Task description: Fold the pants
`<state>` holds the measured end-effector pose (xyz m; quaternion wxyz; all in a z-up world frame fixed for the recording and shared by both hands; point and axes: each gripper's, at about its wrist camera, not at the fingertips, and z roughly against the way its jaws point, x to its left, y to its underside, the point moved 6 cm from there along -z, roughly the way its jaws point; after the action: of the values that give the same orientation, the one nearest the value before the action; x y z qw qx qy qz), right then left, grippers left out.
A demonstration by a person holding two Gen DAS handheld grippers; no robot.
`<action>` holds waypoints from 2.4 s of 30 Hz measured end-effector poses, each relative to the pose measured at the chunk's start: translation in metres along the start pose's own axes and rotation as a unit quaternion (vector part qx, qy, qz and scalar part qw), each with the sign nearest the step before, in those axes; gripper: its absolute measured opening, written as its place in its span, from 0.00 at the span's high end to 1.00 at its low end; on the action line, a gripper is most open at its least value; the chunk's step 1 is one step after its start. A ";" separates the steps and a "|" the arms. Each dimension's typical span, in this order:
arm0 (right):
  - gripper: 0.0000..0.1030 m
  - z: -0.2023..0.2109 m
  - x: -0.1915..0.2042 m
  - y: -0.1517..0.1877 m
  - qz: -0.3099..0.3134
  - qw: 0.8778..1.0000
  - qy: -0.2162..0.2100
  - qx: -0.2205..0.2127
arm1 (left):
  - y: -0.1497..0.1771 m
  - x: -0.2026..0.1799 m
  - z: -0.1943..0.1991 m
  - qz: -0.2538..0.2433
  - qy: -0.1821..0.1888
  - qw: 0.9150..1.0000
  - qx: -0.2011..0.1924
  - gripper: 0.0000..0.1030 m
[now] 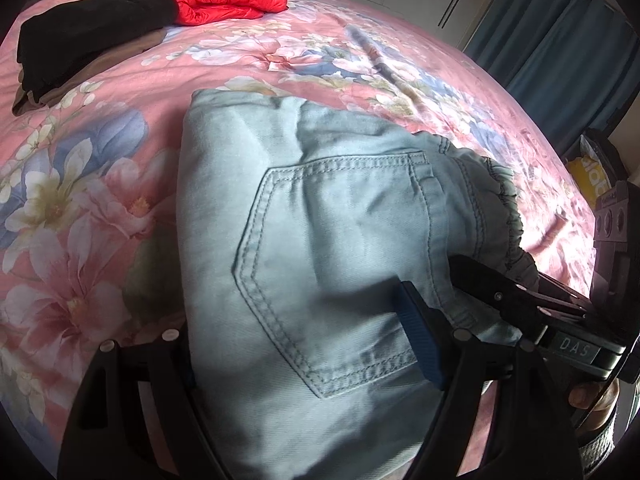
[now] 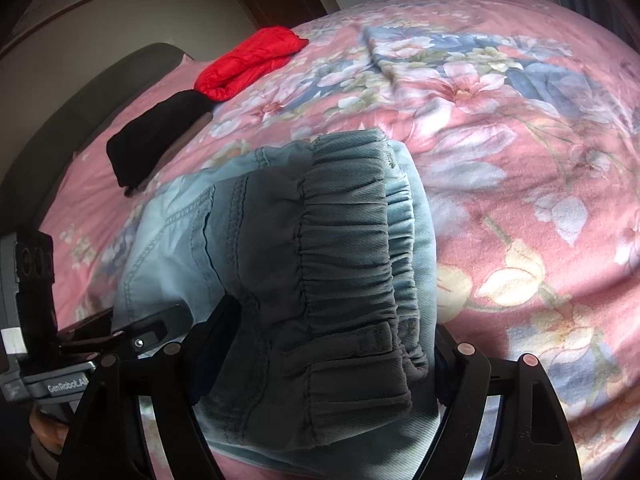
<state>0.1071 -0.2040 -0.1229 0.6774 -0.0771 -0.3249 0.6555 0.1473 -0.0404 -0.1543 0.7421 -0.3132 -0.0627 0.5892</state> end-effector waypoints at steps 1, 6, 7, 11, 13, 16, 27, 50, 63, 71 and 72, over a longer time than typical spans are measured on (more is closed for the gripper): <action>0.22 0.000 0.000 0.000 0.002 1.000 0.003 -0.002 | 0.000 -0.001 0.000 -0.002 -0.006 1.000 -0.001 0.23; 0.29 0.003 0.006 0.001 0.020 0.999 0.022 -0.012 | 0.002 -0.010 0.003 -0.025 -0.041 0.999 -0.005 0.26; 0.31 0.004 0.008 0.002 0.024 0.999 0.027 -0.014 | 0.003 -0.012 0.004 -0.028 -0.045 0.999 -0.006 0.28; 0.38 0.010 0.011 0.003 0.029 0.999 0.034 -0.024 | 0.005 -0.016 0.010 -0.029 -0.056 0.998 -0.012 0.38; 0.40 0.013 0.012 0.004 0.032 0.998 0.038 -0.028 | 0.006 -0.018 0.014 -0.029 -0.062 0.997 -0.019 0.43; 0.45 0.019 0.017 0.004 0.042 0.997 0.048 -0.040 | 0.005 -0.021 0.020 -0.026 -0.066 0.997 -0.027 0.50; 0.59 0.046 0.032 0.006 0.070 0.992 0.062 -0.080 | 0.011 -0.037 0.049 -0.024 -0.050 0.997 -0.059 0.59; 0.63 0.100 0.074 0.026 0.123 0.982 0.062 -0.127 | 0.039 -0.053 0.123 -0.027 -0.036 0.993 -0.112 0.59; 0.64 0.132 0.107 0.034 0.166 0.969 0.067 -0.167 | 0.048 -0.052 0.173 -0.027 -0.035 0.985 -0.168 0.59; 0.64 0.146 0.124 0.035 0.184 0.963 0.059 -0.187 | 0.052 -0.048 0.200 -0.023 -0.039 0.980 -0.194 0.59; 0.64 0.148 0.127 0.035 0.185 0.963 0.058 -0.189 | 0.052 -0.047 0.204 -0.023 -0.039 0.979 -0.197 0.59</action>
<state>-0.0113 -0.1282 0.0160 0.5347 -0.3005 -0.3830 0.6907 -0.0045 0.0018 -0.0075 0.6761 -0.4283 -0.2139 0.5600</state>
